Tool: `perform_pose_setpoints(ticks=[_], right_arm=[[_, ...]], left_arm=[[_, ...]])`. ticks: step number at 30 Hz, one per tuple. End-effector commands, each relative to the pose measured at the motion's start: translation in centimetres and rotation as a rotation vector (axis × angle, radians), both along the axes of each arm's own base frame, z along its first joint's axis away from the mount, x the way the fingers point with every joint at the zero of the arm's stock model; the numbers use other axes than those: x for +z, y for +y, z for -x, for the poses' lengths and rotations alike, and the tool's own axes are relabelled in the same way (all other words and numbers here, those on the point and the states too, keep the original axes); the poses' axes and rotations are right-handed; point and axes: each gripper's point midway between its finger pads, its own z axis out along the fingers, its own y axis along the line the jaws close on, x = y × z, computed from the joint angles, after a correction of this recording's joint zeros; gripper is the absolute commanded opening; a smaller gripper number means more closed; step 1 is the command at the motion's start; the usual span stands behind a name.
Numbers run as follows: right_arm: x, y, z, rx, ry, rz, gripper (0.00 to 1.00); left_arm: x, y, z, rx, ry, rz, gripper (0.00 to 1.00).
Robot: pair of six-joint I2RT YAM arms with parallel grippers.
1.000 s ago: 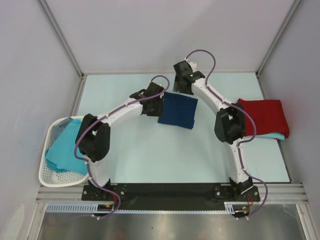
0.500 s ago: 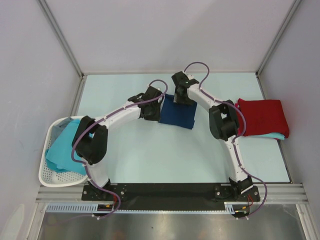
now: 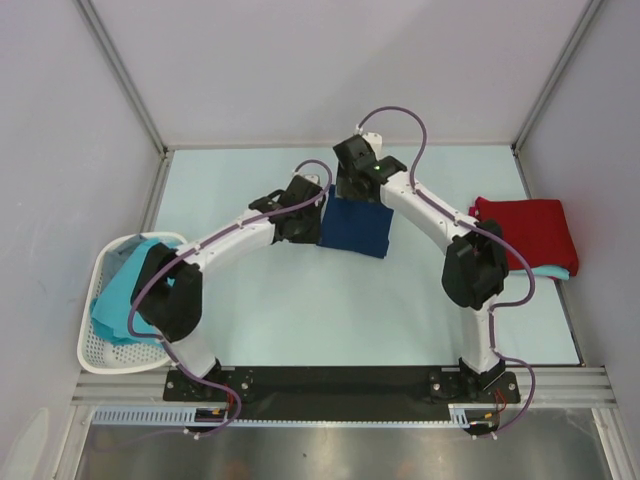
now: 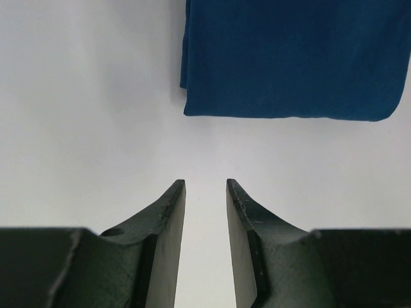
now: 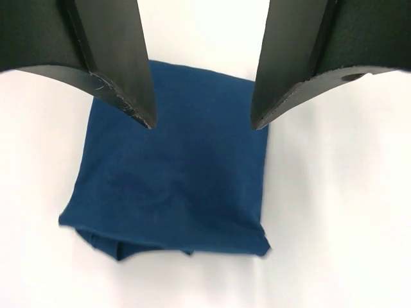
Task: Fold and stack the t-shirts
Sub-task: Smooth out wrinkles on the folded tshirt
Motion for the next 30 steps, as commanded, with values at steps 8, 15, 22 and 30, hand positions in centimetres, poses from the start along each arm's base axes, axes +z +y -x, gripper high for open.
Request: perform_pose_setpoints(ticks=[8, 15, 22, 30], right_arm=[[-8.9, -1.2, 2.8, -0.024, 0.172, 0.099, 0.65], [-12.0, -0.4, 3.3, -0.008, 0.241, 0.133, 0.64], [-6.2, 0.6, 2.3, -0.008, 0.117, 0.102, 0.64], [0.9, 1.0, 0.8, -0.007, -0.010, 0.076, 0.65]], left_arm=[[1.9, -0.2, 1.5, 0.003, -0.047, 0.058, 0.37], [2.3, 0.4, 2.3, 0.000, -0.056, 0.066, 0.36], [2.9, 1.0, 2.8, -0.001, -0.077, 0.061, 0.37], [3.6, 1.0, 3.0, -0.009, -0.090, 0.072, 0.37]])
